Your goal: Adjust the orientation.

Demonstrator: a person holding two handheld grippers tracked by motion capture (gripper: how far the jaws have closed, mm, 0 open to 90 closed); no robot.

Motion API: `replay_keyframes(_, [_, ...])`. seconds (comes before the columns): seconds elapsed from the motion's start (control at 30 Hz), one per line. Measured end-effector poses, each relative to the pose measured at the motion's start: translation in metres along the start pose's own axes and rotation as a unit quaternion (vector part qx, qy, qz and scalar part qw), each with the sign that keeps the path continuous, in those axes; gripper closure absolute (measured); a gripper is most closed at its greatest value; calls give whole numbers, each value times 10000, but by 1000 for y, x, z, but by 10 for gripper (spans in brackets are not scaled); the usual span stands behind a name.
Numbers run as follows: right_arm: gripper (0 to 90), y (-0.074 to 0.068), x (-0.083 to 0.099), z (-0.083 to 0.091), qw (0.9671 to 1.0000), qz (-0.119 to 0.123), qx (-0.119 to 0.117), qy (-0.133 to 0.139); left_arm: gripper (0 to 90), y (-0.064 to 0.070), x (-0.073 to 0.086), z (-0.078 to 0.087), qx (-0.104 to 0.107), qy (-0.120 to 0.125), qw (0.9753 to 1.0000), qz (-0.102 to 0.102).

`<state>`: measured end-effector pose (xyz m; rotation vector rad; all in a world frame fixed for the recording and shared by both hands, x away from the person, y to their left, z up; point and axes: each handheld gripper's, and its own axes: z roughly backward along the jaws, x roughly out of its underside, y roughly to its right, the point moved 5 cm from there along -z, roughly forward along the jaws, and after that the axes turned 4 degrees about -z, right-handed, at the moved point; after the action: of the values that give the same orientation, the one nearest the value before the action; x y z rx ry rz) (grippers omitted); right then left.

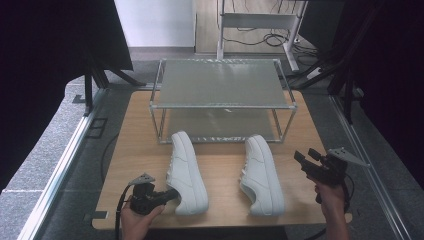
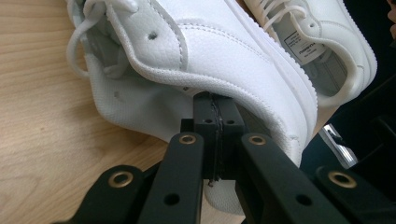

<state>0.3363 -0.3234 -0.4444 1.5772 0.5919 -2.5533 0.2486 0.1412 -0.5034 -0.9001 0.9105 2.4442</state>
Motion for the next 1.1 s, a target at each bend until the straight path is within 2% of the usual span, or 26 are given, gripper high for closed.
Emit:
replay_keyframes(0.17, [379,1,-1,4,10000,-54,7,28,896,2,-6,-4,33,-11,10000,-34])
replay_keyframes(0.37, [379,2,-2,8,10000,-68,22,46,893,4,-19,-17,135,-57,9998,-96])
replay_keyframes(0.47, [380,6,-3,7,9999,-124,58,20,893,1,-31,-36,207,-127,9997,26])
replay_keyframes(0.53, [380,7,-3,7,9999,-132,71,22,893,1,-34,-41,224,-156,9996,25])
replay_keyframes(0.57, [379,7,-3,7,9999,-133,72,24,895,4,-39,-48,308,-180,9994,-23])
replay_keyframes(0.6, [380,7,-3,8,9999,-126,68,23,890,6,-41,-51,291,-223,9993,-82])
replay_keyframes(0.67, [379,8,-2,8,9999,-117,85,4,900,12,-46,-53,563,-168,9983,-46])
replay_keyframes(0.7, [379,8,-2,8,9999,-117,85,4,900,12,-46,-53,563,-168,9983,-46])
replay_keyframes(0.73, [380,11,-1,8,9998,-154,116,-6,900,18,-51,-57,472,-252,9984,-187])
replay_keyframes(0.77, [380,12,-1,8,9998,-174,135,-8,897,18,-51,-57,472,-252,9984,-187])
replay_keyframes(0.8, [379,12,0,8,9998,-164,136,-29,891,25,-55,-61,500,-271,9980,-281])
replay_keyframes(0.87, [380,12,0,8,9998,-140,132,-52,886,34,-60,-64,683,-258,9969,-301])
replay_keyframes(0.9, [380,11,0,8,9999,-108,98,-83,886,34,-60,-64,683,-258,9969,-301])
replay_keyframes(0.93, [380,11,-1,7,9999,-110,61,-102,870,43,-66,-69,744,-269,9963,-341])
replay_keyframes(0.97, [380,11,-1,7,9999,-110,61,-102,870,43,-66,-69,744,-269,9963,-341])
replay_keyframes(1.0, [380,10,-3,8,9999,-125,-7,-89,868,50,-70,-75,573,-341,9963,-543])
replay_keyframes(1.03, [380,10,-3,8,9999,-125,-7,-89,869,50,-70,-75,573,-341,9963,-543])
replay_keyframes(1.07, [380,9,-3,8,9999,-101,-31,-83,869,58,-71,-79,648,-374,9952,-633])
replay_keyframes(1.1, [380,8,-3,8,9999,-77,-48,-97,873,61,-72,-80,609,-371,9949,-713])
